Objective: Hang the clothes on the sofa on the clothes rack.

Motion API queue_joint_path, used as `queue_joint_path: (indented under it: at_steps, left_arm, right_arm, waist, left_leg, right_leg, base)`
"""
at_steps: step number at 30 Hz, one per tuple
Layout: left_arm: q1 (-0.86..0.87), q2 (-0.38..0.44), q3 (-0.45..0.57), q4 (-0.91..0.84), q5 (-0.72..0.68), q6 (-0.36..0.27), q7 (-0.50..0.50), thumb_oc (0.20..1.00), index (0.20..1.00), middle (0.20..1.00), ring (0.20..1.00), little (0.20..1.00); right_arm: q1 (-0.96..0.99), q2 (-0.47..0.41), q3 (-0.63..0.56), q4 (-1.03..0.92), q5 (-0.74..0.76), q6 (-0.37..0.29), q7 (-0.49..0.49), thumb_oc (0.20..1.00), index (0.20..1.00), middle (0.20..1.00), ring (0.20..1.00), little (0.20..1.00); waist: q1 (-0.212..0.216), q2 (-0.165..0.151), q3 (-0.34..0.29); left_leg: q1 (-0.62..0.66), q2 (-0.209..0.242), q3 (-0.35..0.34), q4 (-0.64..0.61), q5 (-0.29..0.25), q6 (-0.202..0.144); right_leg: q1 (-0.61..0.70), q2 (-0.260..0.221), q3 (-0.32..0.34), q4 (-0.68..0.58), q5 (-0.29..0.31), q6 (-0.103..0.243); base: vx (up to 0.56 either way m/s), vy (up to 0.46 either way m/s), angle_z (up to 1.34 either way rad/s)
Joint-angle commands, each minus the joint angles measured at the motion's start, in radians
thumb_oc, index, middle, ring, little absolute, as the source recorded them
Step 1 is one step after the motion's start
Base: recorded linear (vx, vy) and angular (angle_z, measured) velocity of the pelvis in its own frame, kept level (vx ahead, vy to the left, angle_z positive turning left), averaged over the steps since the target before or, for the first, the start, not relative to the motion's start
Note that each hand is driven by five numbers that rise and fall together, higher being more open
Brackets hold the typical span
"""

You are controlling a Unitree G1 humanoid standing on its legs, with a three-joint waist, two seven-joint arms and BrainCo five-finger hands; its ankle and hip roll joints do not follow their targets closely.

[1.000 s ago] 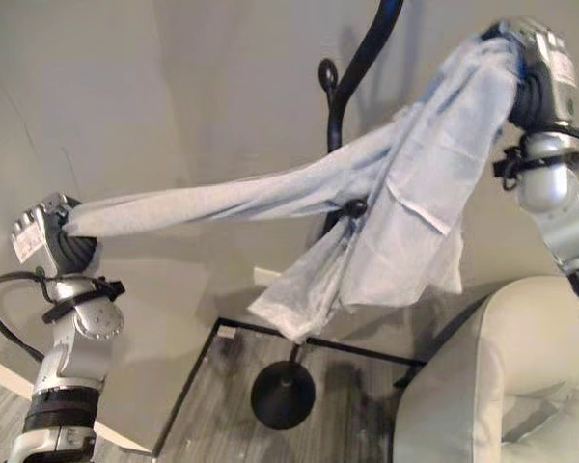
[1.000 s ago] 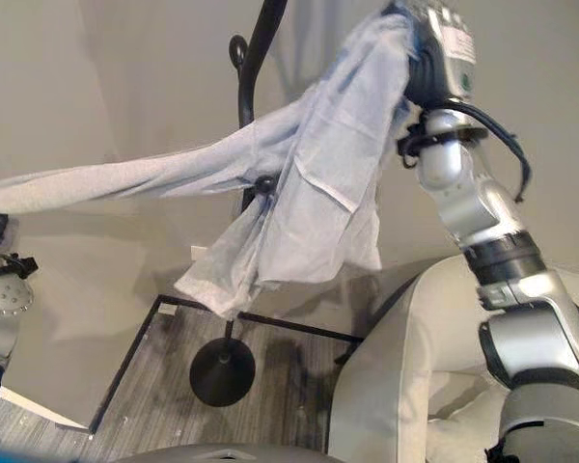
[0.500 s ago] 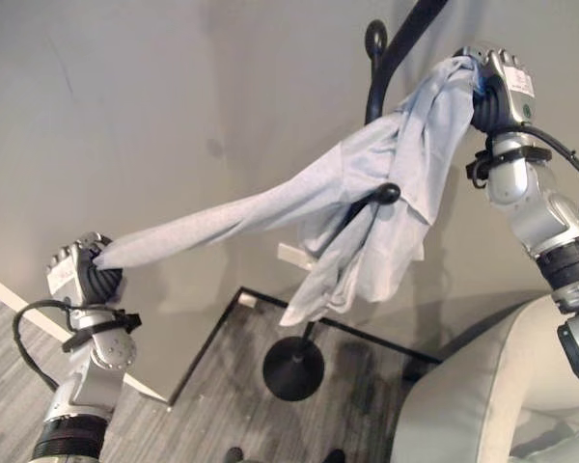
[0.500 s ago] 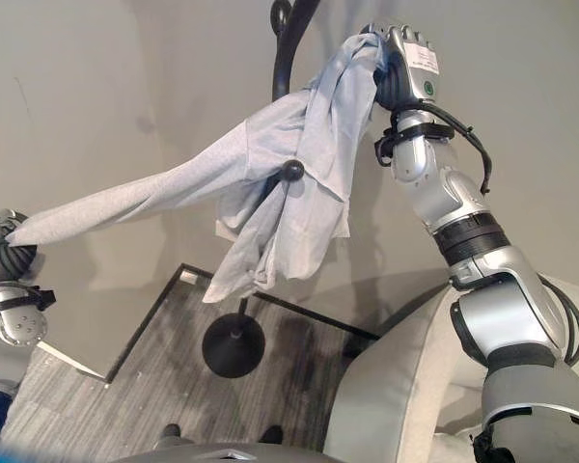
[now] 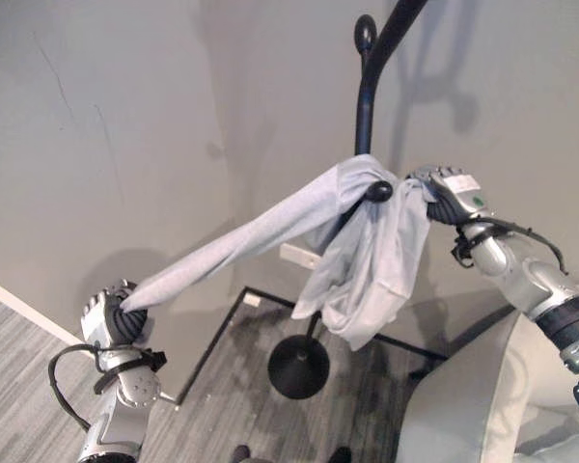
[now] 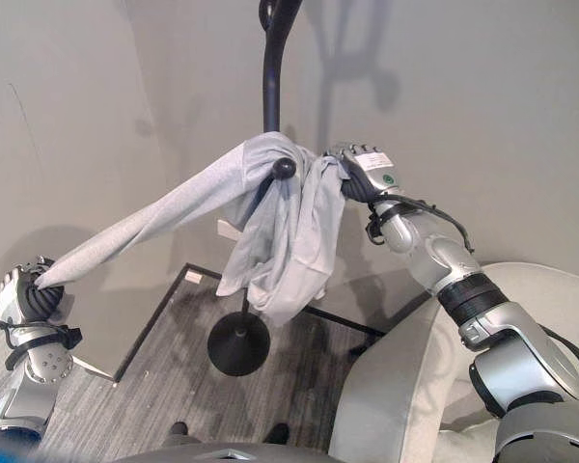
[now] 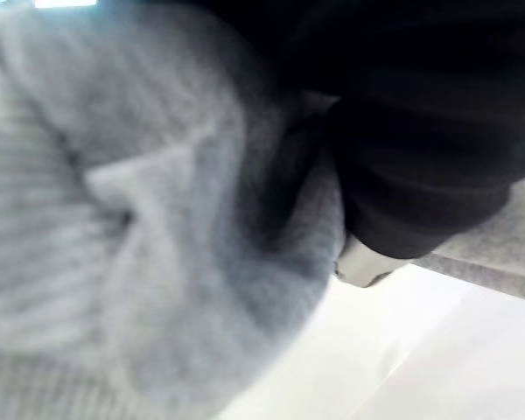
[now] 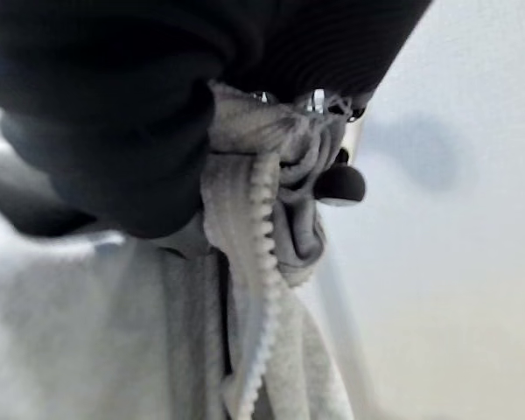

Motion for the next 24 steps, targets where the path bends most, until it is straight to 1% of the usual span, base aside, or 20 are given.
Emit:
queue_joint_path:
  at_steps: [1, 6, 11, 12, 13, 14, 16, 19, 24]
  left_arm:
    - [0.002, 0.055, 0.041, -0.013, -0.059, -0.017, 0.028, 0.200, 0.200, 0.200, 0.200, 0.200]
    - [0.031, 0.022, 0.056, -0.011, -0.075, -0.015, 0.027, 0.200, 0.200, 0.200, 0.200, 0.200]
    - [0.034, 0.013, 0.050, -0.004, -0.075, -0.012, 0.025, 0.200, 0.200, 0.200, 0.200, 0.200]
    - [0.034, 0.007, 0.047, -0.003, -0.076, -0.010, 0.024, 0.200, 0.200, 0.200, 0.200, 0.200]
    - [0.034, 0.008, 0.047, -0.003, -0.076, -0.010, 0.025, 0.200, 0.200, 0.200, 0.200, 0.200]
    - [0.036, 0.003, 0.048, -0.001, -0.075, -0.008, 0.024, 0.200, 0.200, 0.200, 0.200, 0.200]
    - [0.037, -0.007, 0.050, 0.001, -0.080, -0.006, 0.035, 0.200, 0.200, 0.200, 0.200, 0.200]
    - [0.041, -0.017, 0.049, 0.009, -0.085, -0.003, 0.046, 0.200, 0.200, 0.200, 0.200, 0.200]
    - [0.048, -0.035, 0.055, 0.014, -0.093, -0.005, 0.059, 0.200, 0.200, 0.200, 0.200, 0.200]
  right_arm:
    - [-0.047, -0.023, -0.025, 0.020, -0.019, -0.008, -0.040, 0.200, 0.200, 0.200, 0.200, 0.200]
    - [0.056, 0.016, -0.069, -0.016, -0.027, -0.012, -0.041, 0.200, 0.200, 0.200, 0.200, 0.200]
    - [0.138, 0.056, -0.091, -0.033, -0.026, -0.017, -0.037, 0.200, 0.200, 0.200, 0.200, 0.200]
    - [0.179, 0.091, -0.100, -0.036, -0.027, -0.016, -0.037, 0.222, 0.222, 0.222, 0.222, 0.222]
    - [0.181, 0.092, -0.101, -0.036, -0.027, -0.016, -0.037, 0.485, 0.485, 0.485, 0.485, 0.485]
    - [0.206, 0.109, -0.111, -0.039, -0.022, -0.016, -0.038, 1.000, 1.000, 1.000, 1.000, 1.000]
    - [0.259, 0.170, -0.139, -0.043, 0.010, -0.011, -0.043, 1.000, 1.000, 1.000, 1.000, 1.000]
    - [0.325, 0.220, -0.161, -0.042, 0.033, -0.017, -0.044, 1.000, 1.000, 1.000, 1.000, 1.000]
    - [0.387, 0.258, -0.191, -0.009, 0.063, -0.017, -0.063, 1.000, 1.000, 1.000, 1.000, 1.000]
  waist:
    - [0.032, -0.035, -0.024]
    - [0.028, -0.028, -0.028]
    - [0.021, -0.022, -0.029]
    - [0.015, -0.016, -0.028]
    - [0.016, -0.017, -0.029]
    - [0.010, -0.013, -0.028]
    - [0.001, -0.007, -0.028]
    - [-0.014, 0.001, -0.030]
    - [-0.027, 0.011, -0.032]
  left_leg:
    - [0.032, 0.089, 0.072, 0.021, 0.088, -0.032]
    - [0.042, 0.089, 0.075, 0.026, 0.082, -0.028]
    - [0.054, 0.085, 0.080, 0.025, 0.073, -0.026]
    - [0.058, 0.084, 0.083, 0.025, 0.068, -0.024]
    - [0.058, 0.084, 0.083, 0.025, 0.068, -0.024]
    - [0.060, 0.084, 0.085, 0.024, 0.065, -0.023]
    - [0.064, 0.081, 0.090, 0.023, 0.060, -0.021]
    - [0.071, 0.076, 0.094, 0.018, 0.051, -0.018]
    - [0.077, 0.071, 0.096, 0.014, 0.045, -0.015]
  right_leg:
    - [0.052, -0.053, 0.039, 0.017, -0.088, 0.059]
    - [0.060, -0.051, 0.043, 0.017, -0.090, 0.058]
    - [0.066, -0.053, 0.044, 0.017, -0.089, 0.059]
    - [0.068, -0.055, 0.046, 0.018, -0.090, 0.059]
    - [0.069, -0.055, 0.046, 0.018, -0.090, 0.059]
    - [0.069, -0.056, 0.047, 0.018, -0.090, 0.059]
    - [0.069, -0.058, 0.051, 0.018, -0.087, 0.060]
    - [0.071, -0.063, 0.055, 0.018, -0.087, 0.063]
    - [0.073, -0.068, 0.057, 0.019, -0.084, 0.065]
  base:
    - [0.00, 0.000, 0.00]
    - [0.00, 0.000, 0.00]
    - [0.00, 0.000, 0.00]
    - [0.00, 0.000, 0.00]
    - [0.00, 0.000, 0.00]
    - [0.00, 0.017, -0.04]
    - [0.00, 0.015, -0.01]
    - [0.00, 0.014, 0.00]
    - [-0.01, 0.019, -0.01]
